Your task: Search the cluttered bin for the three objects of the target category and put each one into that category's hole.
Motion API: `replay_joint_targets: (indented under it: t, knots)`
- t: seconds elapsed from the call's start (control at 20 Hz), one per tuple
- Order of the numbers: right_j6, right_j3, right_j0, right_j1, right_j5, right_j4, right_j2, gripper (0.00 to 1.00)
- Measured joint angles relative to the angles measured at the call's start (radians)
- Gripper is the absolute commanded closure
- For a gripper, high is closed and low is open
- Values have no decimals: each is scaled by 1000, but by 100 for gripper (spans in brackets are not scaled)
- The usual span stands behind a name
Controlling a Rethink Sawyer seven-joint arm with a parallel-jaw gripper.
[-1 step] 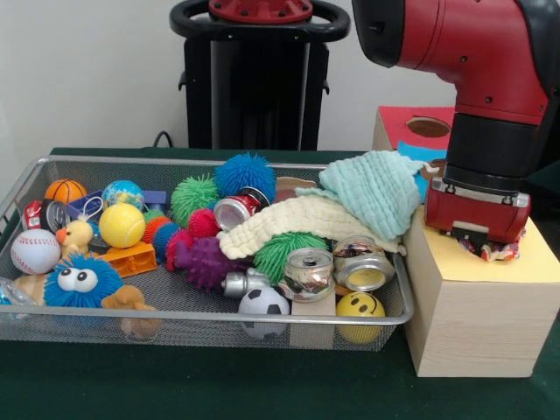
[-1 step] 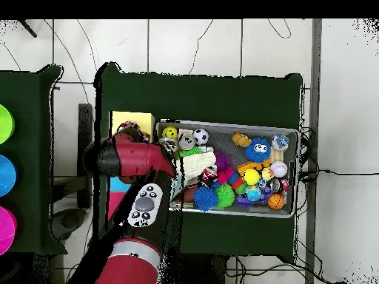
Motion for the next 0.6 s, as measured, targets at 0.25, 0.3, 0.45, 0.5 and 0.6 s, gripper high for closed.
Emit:
replay_joint_targets:
  t: [0.25,0.3,0.45,0.5,0.6]
  knots:
    - [0,-4,4,3,0,0,-7,100]
    - [0,-4,3,3,1,0,-6,100]
    - [0,-2,-1,1,1,0,-2,100]
    - [0,-1,-5,-1,1,-1,3,100]
    - [0,-1,-17,-7,1,0,23,0]
